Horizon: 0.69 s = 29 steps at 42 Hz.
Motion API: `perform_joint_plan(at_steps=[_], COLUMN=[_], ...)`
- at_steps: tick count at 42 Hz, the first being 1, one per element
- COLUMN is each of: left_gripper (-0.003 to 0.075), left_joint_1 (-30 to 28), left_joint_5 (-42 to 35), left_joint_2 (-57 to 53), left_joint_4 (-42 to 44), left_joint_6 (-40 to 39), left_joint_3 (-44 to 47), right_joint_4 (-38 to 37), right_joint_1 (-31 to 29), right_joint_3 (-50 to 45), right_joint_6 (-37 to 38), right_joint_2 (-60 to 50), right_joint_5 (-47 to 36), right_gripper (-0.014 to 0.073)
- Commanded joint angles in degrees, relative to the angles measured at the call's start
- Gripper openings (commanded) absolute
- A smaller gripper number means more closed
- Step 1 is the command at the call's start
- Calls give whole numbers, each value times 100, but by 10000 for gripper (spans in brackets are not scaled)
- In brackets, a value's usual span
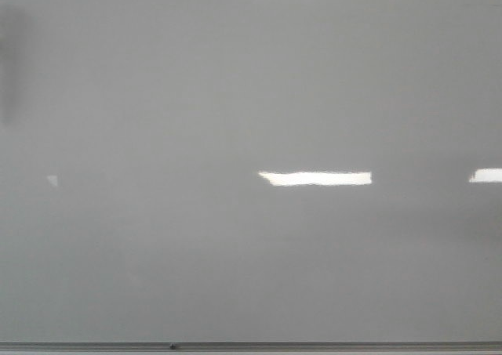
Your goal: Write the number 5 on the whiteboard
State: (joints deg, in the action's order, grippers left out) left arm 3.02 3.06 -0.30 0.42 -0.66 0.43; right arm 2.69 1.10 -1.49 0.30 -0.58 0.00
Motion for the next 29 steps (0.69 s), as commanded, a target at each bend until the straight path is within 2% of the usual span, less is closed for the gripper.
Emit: perform_joint_plan(at_steps=[1,6,11,20,29], left_gripper=[-20,-20,-20,-20,-20], left_joint_1=[40,44,44,44,44], left_joint_5=[-776,-1349,-1322,-667,345], left_joint_2=[-86,-86,-86,76,817], left_joint_4=[-42,-42,-42,-42,-42], left_joint_6=[8,-2,-12,-12,-12], left_joint_3=[22,-64,-488,-1716,-3042], right_joint_4=[-76,-76,-76,-76,-76], right_joint_1=[4,4,4,4,4], right_joint_3=[94,339,880,2135,3423], right_joint_6=[-30,-30,-30,-30,-30], right_joint_2=[-112,-112,-112,122,1036], right_joint_5=[-758,-625,-194,563,1565], right_gripper=[-69,-69,-69,-69,-69])
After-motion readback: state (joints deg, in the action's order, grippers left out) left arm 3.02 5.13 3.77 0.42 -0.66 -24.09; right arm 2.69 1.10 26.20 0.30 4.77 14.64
